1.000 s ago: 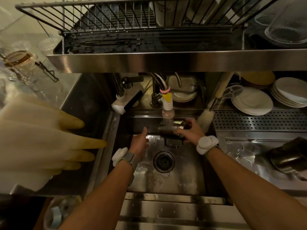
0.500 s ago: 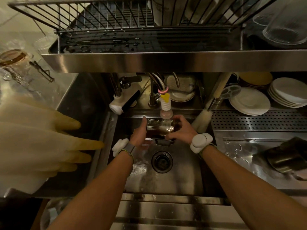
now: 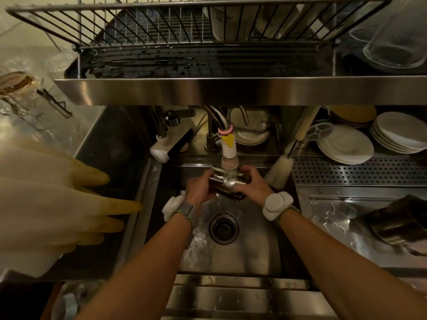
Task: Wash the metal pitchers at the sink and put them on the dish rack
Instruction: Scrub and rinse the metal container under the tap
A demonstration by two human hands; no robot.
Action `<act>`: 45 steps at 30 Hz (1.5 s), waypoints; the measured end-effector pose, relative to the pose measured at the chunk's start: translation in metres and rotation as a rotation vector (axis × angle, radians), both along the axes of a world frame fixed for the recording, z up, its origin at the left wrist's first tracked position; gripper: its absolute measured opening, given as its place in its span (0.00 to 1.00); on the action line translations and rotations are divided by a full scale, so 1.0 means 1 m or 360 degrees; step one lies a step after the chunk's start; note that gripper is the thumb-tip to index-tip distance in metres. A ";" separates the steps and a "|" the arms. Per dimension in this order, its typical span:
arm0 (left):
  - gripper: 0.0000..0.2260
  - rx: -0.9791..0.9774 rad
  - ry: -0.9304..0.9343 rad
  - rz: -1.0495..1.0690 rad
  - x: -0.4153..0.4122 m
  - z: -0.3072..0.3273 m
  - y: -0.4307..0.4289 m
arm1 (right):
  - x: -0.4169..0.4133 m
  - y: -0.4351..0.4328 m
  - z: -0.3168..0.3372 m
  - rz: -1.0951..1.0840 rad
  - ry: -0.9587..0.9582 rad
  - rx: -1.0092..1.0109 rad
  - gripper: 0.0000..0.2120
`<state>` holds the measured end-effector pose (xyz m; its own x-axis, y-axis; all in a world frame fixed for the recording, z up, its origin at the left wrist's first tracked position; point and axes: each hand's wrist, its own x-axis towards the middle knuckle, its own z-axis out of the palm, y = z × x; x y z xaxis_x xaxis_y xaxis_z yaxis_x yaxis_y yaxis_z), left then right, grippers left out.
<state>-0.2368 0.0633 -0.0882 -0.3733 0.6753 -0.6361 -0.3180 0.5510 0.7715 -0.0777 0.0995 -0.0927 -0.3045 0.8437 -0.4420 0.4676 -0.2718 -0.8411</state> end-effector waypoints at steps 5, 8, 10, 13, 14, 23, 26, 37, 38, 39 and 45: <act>0.12 0.0108 -0.0175 -0.0004 -0.002 -0.003 -0.003 | -0.005 0.002 0.001 -0.0423 0.0215 -0.0252 0.34; 0.22 0.0181 -0.0261 0.0017 -0.001 -0.006 -0.007 | -0.003 0.002 0.000 -0.0503 0.0295 -0.0479 0.41; 0.21 0.0195 -0.0329 0.0016 0.000 -0.008 -0.010 | -0.002 -0.003 0.003 -0.0512 0.0322 -0.0564 0.28; 0.09 0.0135 -0.0368 -0.0213 -0.002 -0.004 -0.013 | 0.000 0.000 -0.001 -0.0513 0.0323 -0.0509 0.25; 0.09 0.0067 -0.0317 -0.0334 -0.004 -0.001 -0.014 | -0.002 0.001 -0.001 -0.0510 0.0311 -0.0427 0.25; 0.18 -0.0003 -0.0308 -0.0188 -0.008 0.000 -0.013 | -0.008 -0.002 0.002 -0.0366 0.0333 -0.0445 0.29; 0.15 0.0139 -0.0340 -0.0227 -0.009 0.003 -0.018 | -0.010 0.000 0.007 -0.0253 0.0258 -0.0522 0.30; 0.21 0.0025 -0.0273 -0.0479 -0.014 0.000 -0.019 | 0.002 -0.002 0.001 -0.0301 0.0509 -0.0468 0.24; 0.21 -0.0009 -0.0239 -0.0483 -0.013 -0.001 -0.019 | 0.004 -0.002 0.000 -0.0311 0.0534 -0.0479 0.23; 0.23 -0.0021 -0.0213 -0.0496 -0.012 -0.001 -0.017 | 0.006 -0.001 -0.001 -0.0334 0.0560 -0.0499 0.24; 0.17 -0.0041 -0.0079 -0.0454 -0.009 -0.001 -0.013 | 0.007 -0.002 -0.002 -0.0429 0.0653 -0.0533 0.21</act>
